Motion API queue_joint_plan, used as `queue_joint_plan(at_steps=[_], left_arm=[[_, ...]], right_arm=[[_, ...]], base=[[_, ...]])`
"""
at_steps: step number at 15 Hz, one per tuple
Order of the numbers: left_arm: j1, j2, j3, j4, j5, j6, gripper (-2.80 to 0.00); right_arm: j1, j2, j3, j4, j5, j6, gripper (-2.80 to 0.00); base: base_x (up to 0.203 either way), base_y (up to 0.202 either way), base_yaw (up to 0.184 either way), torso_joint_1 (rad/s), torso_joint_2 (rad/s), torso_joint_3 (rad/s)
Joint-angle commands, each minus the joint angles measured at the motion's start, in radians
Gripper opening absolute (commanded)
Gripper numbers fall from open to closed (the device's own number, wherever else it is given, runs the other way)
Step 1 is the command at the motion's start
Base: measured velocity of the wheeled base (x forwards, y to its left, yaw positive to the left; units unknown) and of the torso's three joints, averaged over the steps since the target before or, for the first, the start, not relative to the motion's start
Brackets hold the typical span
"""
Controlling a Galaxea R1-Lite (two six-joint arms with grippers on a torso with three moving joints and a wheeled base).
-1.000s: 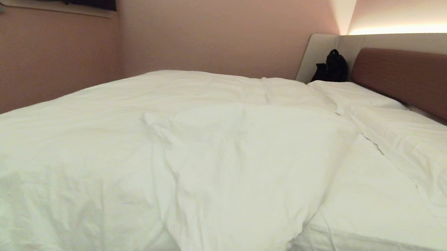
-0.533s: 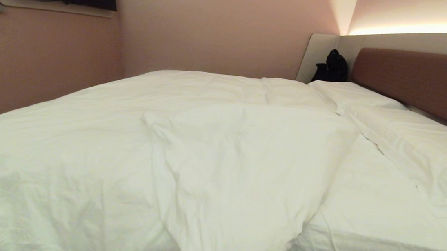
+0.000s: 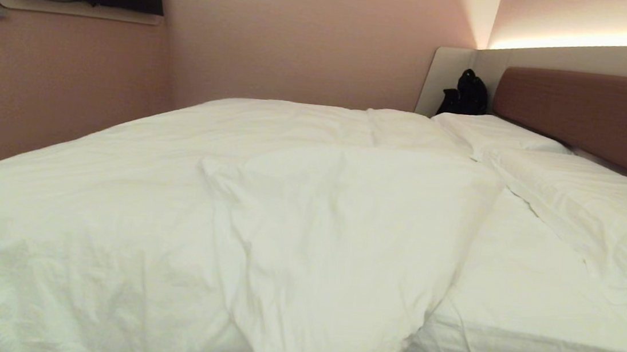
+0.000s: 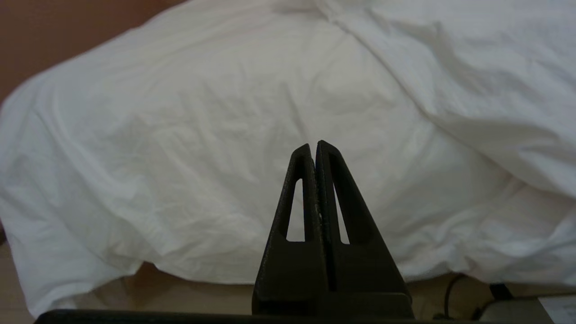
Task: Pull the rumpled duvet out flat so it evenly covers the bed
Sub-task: Flatten the corners of the folded blanket
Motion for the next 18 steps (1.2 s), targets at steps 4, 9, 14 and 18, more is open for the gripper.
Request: queue_joint_plan(at_steps=[4, 9, 14, 18], left_arm=[[0.0, -0.001, -0.002, 0.016, 0.004, -0.054, -2.8], [0.0, -0.001, -0.002, 0.016, 0.02, -0.107, -2.8], [0.0, -0.001, -0.002, 0.016, 0.02, -0.107, -2.8], [0.0, -0.001, -0.002, 0.015, 0.02, -0.107, -2.8]], right_arm=[[0.0, 0.0, 0.0, 0.0, 0.0, 0.0, -2.8], [0.0, 0.0, 0.0, 0.0, 0.0, 0.0, -2.8], [0.0, 0.0, 0.0, 0.0, 0.0, 0.0, -2.8], [0.0, 0.0, 0.0, 0.0, 0.0, 0.0, -2.8]], base=[[0.0, 0.0, 0.0, 0.0, 0.0, 0.0], [0.0, 0.0, 0.0, 0.0, 0.0, 0.0], [0.0, 0.0, 0.0, 0.0, 0.0, 0.0], [0.0, 0.0, 0.0, 0.0, 0.0, 0.0]])
